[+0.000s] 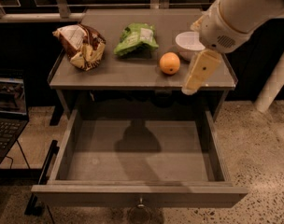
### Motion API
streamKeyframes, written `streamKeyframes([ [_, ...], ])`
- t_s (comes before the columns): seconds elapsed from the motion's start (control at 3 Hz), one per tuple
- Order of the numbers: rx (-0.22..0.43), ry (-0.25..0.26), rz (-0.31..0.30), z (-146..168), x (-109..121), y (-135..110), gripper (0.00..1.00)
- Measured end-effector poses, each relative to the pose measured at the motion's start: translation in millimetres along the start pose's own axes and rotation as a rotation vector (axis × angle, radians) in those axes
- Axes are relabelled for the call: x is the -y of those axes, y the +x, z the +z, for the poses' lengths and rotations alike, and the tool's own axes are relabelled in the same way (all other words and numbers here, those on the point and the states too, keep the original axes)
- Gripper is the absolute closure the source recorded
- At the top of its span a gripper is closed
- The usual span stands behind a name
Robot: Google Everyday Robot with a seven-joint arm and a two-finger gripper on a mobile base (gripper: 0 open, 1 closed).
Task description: Place green rice chip bag into top drawer
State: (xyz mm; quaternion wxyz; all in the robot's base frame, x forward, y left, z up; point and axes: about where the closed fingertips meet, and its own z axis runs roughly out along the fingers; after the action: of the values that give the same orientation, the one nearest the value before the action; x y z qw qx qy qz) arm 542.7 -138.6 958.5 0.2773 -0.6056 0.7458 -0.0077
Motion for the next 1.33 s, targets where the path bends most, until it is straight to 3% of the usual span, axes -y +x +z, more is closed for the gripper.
streamKeyframes([
  [0.33,0.052,-0.022,-0.001,29,38,-37,0.00],
  [1.33,0.084,-0.009,-0.003,29,46,-47,0.00],
])
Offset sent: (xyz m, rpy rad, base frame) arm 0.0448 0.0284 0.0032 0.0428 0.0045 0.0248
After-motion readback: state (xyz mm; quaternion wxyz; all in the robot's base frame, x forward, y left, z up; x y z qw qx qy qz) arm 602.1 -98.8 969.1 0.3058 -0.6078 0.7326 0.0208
